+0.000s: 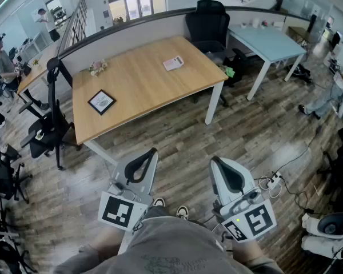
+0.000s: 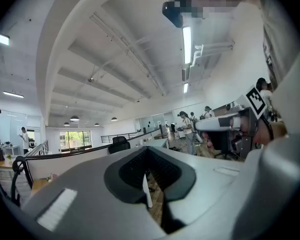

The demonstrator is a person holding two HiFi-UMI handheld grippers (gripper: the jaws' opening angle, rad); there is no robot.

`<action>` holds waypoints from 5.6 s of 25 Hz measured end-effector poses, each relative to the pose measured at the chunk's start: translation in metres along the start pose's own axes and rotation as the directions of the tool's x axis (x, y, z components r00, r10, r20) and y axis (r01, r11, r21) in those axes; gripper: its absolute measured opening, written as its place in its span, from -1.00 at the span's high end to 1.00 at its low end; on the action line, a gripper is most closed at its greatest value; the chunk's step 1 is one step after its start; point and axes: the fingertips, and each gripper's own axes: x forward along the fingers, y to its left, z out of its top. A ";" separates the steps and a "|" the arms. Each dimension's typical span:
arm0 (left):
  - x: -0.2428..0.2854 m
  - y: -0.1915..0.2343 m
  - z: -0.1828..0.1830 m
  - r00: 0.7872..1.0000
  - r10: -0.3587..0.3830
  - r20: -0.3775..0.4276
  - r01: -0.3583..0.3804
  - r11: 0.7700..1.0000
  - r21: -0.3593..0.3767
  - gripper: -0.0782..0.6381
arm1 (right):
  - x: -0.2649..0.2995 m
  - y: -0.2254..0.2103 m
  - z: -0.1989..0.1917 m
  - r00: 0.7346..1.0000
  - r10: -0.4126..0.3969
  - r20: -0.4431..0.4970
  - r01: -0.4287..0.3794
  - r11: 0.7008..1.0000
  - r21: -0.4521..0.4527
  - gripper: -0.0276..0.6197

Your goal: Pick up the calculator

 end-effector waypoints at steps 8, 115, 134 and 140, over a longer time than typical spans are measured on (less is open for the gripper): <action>0.006 -0.002 0.000 1.000 -0.001 0.003 0.001 1.000 -0.003 0.78 | 0.000 -0.011 -0.002 1.000 -0.006 -0.010 0.006 1.000 0.020 0.88; 0.613 0.406 -0.064 0.909 0.365 -0.201 -0.374 0.927 -0.007 0.78 | 0.639 -0.509 -0.110 0.883 0.406 -0.236 -0.344 0.901 0.264 0.25; 0.624 0.439 -0.101 0.932 0.298 -0.206 -0.304 0.953 0.001 0.78 | 0.680 -0.515 -0.177 0.873 0.339 -0.350 -0.219 0.915 0.339 0.25; 0.638 0.461 -0.136 0.923 0.292 -0.249 -0.320 0.944 -0.076 0.78 | 0.711 -0.529 -0.223 0.847 0.320 -0.425 -0.172 0.920 0.351 0.25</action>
